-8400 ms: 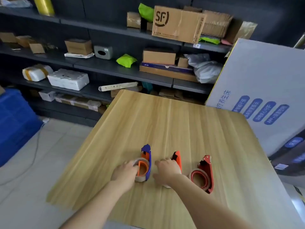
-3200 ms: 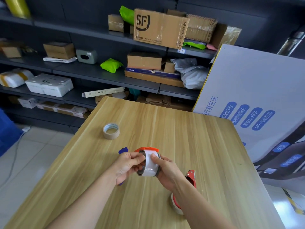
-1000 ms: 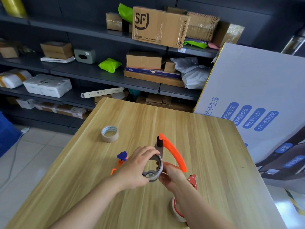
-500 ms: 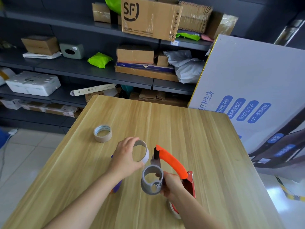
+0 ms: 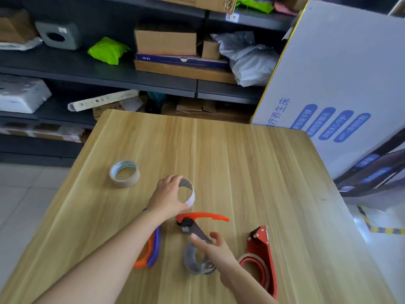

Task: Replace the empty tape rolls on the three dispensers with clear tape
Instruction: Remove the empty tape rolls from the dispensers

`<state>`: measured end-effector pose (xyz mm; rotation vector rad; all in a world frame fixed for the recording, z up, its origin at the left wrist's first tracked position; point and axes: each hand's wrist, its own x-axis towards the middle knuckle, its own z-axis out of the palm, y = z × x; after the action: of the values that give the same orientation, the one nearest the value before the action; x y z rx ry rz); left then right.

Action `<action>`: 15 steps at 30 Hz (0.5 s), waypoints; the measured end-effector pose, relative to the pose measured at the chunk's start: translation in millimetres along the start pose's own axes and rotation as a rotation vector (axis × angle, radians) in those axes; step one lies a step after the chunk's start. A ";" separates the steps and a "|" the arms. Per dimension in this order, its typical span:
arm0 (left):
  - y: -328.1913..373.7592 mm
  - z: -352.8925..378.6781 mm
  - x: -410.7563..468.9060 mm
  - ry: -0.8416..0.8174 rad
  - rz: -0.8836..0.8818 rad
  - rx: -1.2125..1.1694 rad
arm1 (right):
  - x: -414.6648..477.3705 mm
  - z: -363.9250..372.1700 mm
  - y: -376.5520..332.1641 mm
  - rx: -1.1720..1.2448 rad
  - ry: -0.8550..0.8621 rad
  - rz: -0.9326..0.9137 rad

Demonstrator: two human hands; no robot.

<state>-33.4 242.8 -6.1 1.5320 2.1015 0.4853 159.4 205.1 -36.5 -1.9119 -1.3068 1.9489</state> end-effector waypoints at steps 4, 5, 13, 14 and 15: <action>-10.2 6.4 18.7 -0.007 0.000 0.032 | 14.5 0.2 13.1 -0.380 0.173 -0.088; -12.6 8.1 24.2 -0.010 -0.007 0.041 | 17.6 -1.0 15.9 -0.484 0.218 -0.126; -18.8 22.6 52.7 -0.027 0.023 0.326 | 16.8 5.4 15.0 -0.727 0.330 -0.239; -21.2 26.1 56.7 -0.046 0.024 0.326 | 17.3 5.7 14.7 -0.722 0.333 -0.247; -23.3 28.8 59.3 -0.067 0.020 0.347 | 18.3 6.3 15.0 -0.717 0.339 -0.255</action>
<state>-49.6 292.0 -52.9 1.7306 2.2030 0.0735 157.4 204.0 -60.9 -2.0612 -2.1807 1.0377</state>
